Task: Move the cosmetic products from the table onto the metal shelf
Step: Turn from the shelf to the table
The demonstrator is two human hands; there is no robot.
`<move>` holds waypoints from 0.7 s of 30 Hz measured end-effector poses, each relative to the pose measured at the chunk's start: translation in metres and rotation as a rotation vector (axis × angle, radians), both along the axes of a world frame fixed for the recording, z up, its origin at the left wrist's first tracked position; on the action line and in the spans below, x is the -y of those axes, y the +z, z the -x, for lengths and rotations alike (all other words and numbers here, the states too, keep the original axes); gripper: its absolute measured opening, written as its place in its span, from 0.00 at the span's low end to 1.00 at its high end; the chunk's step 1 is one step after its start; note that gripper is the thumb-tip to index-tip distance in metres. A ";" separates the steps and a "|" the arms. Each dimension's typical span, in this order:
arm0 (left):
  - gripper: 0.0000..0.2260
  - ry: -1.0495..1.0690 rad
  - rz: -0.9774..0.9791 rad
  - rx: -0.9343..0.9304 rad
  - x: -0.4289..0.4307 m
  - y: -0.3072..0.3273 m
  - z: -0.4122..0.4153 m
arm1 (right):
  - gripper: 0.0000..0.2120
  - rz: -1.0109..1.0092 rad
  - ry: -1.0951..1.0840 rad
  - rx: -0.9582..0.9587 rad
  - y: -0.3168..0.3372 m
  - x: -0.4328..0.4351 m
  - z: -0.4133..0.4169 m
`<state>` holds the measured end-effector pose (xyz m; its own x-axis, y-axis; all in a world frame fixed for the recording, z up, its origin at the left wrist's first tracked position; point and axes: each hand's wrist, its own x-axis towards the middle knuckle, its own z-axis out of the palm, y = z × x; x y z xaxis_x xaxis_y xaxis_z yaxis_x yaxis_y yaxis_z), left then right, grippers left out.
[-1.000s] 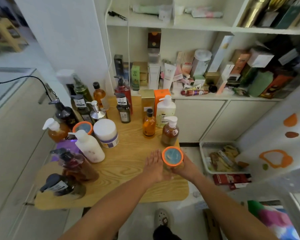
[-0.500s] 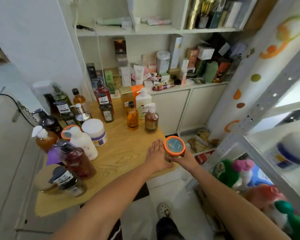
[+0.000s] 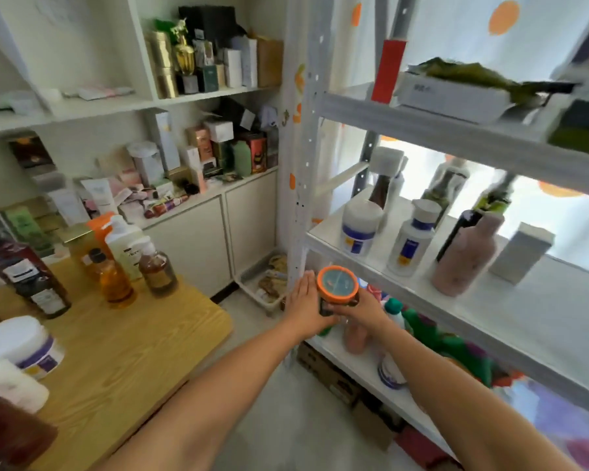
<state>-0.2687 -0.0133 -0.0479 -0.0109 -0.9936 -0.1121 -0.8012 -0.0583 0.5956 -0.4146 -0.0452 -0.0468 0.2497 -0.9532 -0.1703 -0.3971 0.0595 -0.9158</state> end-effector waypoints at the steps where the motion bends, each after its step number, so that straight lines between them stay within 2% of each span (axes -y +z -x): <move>1: 0.50 -0.029 0.013 -0.015 0.001 0.002 0.018 | 0.30 0.000 -0.042 0.012 0.002 -0.004 0.019; 6: 0.49 -0.153 0.065 -0.071 -0.008 0.015 0.109 | 0.27 0.023 -0.198 0.053 0.019 -0.034 0.110; 13: 0.50 -0.236 0.020 -0.183 -0.039 0.021 0.235 | 0.28 0.013 -0.393 0.055 0.029 -0.085 0.225; 17: 0.46 -0.256 0.012 -0.297 -0.052 0.021 0.290 | 0.27 0.034 -0.451 0.020 0.037 -0.104 0.274; 21: 0.44 -0.275 0.010 -0.332 -0.048 0.021 0.324 | 0.29 0.054 -0.510 -0.001 0.036 -0.107 0.306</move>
<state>-0.5928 0.0350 -0.0272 -0.3091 -0.9498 -0.0481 -0.5512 0.1377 0.8229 -0.7202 0.0620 -0.0107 -0.2496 -0.9612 -0.1178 -0.3307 0.1990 -0.9225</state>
